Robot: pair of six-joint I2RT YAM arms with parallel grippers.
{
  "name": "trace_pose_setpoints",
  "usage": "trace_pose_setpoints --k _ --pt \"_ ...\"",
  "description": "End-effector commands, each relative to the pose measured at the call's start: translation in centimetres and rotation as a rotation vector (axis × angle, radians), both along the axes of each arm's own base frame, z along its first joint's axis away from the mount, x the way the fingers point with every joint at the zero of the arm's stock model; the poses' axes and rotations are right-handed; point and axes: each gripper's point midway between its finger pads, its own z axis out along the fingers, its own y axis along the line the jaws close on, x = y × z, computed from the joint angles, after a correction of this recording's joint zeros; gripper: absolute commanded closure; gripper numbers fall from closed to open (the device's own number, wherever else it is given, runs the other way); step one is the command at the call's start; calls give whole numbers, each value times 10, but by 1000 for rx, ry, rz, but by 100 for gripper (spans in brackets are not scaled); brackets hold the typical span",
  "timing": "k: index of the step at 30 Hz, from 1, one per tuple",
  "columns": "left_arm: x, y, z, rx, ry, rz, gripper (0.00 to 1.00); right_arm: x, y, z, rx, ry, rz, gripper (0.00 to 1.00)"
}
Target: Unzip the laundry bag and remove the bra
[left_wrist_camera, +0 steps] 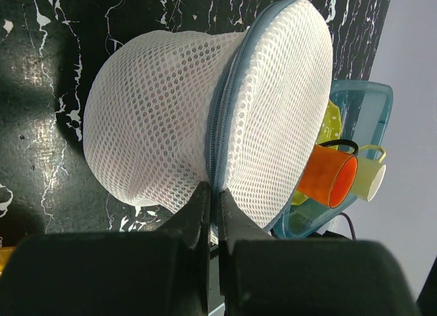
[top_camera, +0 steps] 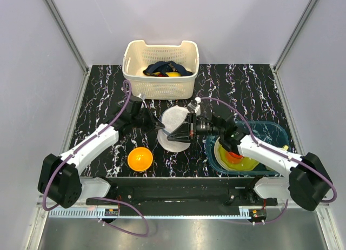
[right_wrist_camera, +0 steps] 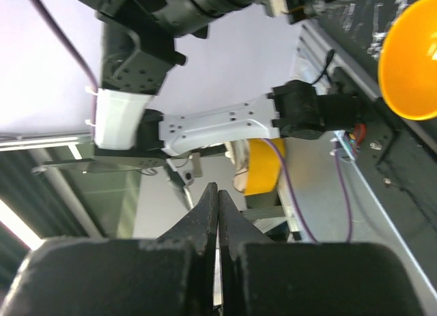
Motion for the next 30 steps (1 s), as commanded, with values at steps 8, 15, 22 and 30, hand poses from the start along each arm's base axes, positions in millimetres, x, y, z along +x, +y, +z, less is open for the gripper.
trace_pose_setpoints --k 8,15,22,30 --pt "12 -9 26 -49 -78 -26 100 -6 4 47 142 -13 75 100" --pt "13 -11 26 -55 -79 -34 100 0 5 29 82 -30 45 86" --pt "13 -11 26 -44 -79 -42 100 28 -9 -58 -296 -149 -90 43" --pt "12 -10 27 -42 -83 -47 100 41 -19 -98 -451 -199 -119 37"
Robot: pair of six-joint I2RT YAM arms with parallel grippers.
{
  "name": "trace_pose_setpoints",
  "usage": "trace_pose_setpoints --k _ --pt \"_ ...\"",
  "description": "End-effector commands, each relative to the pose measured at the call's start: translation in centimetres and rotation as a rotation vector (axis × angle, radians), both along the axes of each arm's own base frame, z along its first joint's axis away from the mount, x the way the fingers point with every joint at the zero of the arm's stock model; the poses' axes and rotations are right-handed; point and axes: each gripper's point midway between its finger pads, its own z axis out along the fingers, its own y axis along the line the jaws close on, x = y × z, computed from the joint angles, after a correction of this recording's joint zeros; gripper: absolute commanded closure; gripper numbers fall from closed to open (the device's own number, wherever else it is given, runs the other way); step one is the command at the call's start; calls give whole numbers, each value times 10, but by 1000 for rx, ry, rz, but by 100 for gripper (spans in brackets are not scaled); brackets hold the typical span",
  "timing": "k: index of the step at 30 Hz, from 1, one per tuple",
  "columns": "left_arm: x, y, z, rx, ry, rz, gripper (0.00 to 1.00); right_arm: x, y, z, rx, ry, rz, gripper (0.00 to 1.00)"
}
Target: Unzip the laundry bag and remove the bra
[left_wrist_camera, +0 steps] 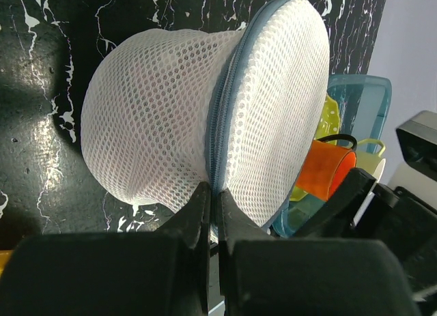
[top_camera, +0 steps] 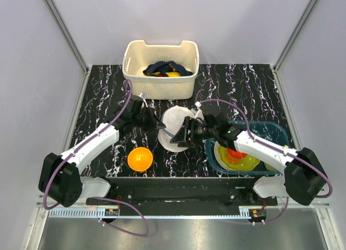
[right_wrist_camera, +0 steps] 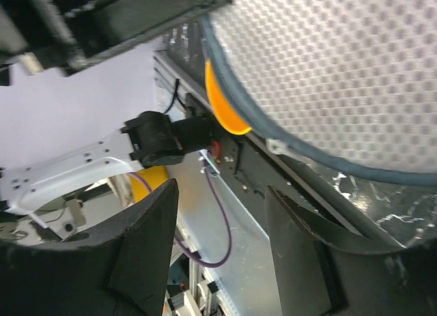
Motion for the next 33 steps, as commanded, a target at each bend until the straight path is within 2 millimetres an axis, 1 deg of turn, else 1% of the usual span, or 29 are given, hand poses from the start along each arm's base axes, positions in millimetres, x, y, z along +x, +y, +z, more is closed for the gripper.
trace_pose_setpoints --k 1,8,11,16,18,20,27,33 --pt "12 -7 25 -38 -78 -23 100 16 -7 -16 -104 -84 -18 37" --pt "11 -7 24 -41 -73 -23 100 24 -10 -26 -155 -107 -35 32" --pt "10 -7 26 -42 -76 -25 100 27 -8 -30 -161 -113 -31 31" --pt "10 -7 25 -39 -72 -22 100 38 7 -9 -90 -155 -23 30" --pt "10 -8 26 -43 -70 -24 100 39 13 0 -51 -168 -16 30" --pt "10 -9 27 -45 -70 -28 100 39 14 4 -36 -175 -14 31" --pt "11 -9 29 -42 -74 -30 100 36 7 0 -47 -167 -36 33" --pt "12 -9 29 -44 -77 -30 100 34 5 -14 -70 -134 -44 37"
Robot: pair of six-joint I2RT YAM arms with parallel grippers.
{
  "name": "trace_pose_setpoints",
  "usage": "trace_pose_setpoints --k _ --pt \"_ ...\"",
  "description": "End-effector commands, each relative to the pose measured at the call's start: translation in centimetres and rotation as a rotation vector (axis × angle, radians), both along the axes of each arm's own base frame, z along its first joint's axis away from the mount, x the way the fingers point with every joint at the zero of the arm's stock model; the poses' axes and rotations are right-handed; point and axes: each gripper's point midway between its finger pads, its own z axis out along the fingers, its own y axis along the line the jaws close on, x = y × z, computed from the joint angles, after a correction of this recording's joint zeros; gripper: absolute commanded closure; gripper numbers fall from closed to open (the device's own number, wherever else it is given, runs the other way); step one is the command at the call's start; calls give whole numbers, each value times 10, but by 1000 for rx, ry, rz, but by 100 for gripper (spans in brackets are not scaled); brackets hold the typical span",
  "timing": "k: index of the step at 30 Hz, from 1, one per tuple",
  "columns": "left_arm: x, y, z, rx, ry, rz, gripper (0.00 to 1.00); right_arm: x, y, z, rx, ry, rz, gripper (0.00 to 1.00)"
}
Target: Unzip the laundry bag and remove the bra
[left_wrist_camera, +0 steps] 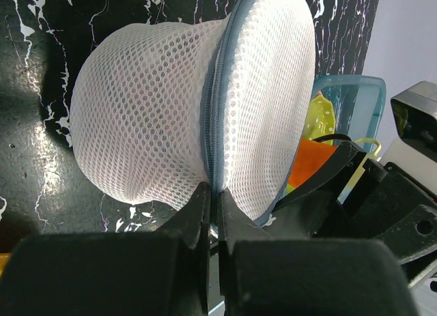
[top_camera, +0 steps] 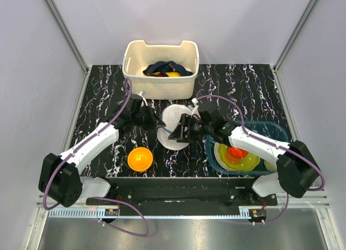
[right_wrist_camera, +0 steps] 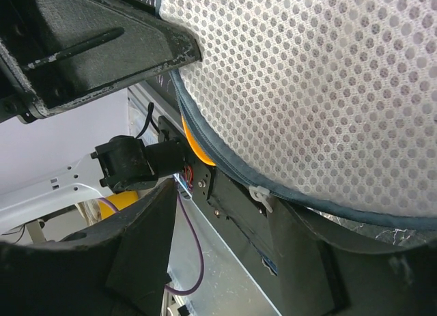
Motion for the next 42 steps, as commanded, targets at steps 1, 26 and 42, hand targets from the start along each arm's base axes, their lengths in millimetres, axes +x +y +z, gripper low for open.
trace_pose_setpoints --k 1,26,42 --pt "9 -7 22 -37 -62 -21 100 7 0 8 31 -35 -24 39" --pt "14 14 11 33 -73 20 100 -19 -36 -34 -73 34 -84 100" --pt "14 8 9 7 -65 -7 100 -8 -15 22 17 -123 25 36"
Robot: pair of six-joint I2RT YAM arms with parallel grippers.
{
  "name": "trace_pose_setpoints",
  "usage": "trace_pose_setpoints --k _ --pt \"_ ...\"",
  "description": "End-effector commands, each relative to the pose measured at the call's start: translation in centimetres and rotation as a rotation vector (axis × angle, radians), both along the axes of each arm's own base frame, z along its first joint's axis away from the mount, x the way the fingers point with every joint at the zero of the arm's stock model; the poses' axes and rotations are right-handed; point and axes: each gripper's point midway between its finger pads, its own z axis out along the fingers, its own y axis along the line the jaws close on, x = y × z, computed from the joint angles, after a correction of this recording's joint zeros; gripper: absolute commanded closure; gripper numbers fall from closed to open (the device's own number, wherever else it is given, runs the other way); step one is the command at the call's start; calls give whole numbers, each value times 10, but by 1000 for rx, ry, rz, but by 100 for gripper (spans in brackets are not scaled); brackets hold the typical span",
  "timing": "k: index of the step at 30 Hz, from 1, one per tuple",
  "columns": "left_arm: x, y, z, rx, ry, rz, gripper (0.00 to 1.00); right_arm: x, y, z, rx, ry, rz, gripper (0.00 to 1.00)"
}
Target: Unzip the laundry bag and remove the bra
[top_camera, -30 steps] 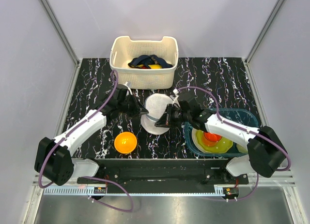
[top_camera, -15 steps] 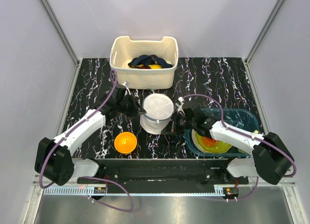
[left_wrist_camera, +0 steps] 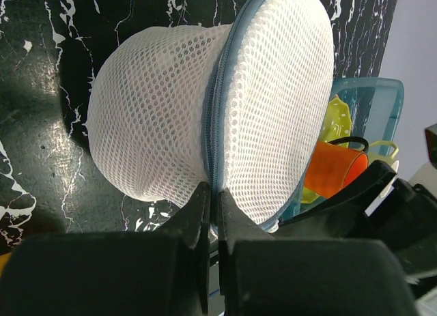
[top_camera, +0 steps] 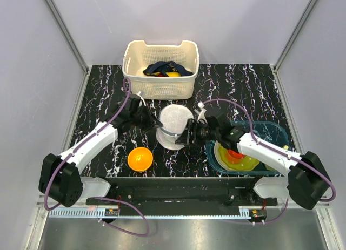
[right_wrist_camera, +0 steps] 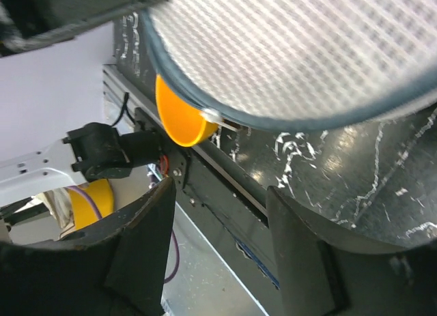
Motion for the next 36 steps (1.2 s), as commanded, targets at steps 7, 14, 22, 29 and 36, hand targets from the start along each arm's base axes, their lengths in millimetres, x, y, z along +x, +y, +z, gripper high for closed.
trace_pose_setpoints --k 7,14,22,29,36 --pt "8 -5 17 -40 -60 -11 100 24 36 41 159 -57 43 35" --pt "7 -6 22 -52 -67 -15 100 30 42 42 190 -56 29 35" --pt "6 -6 23 -56 -64 -17 100 38 46 36 180 -59 10 35" --pt "6 -6 23 -60 -63 -17 100 40 41 29 152 -67 -10 36" --pt "5 -8 23 -70 -61 -27 100 41 42 22 148 -68 -5 34"
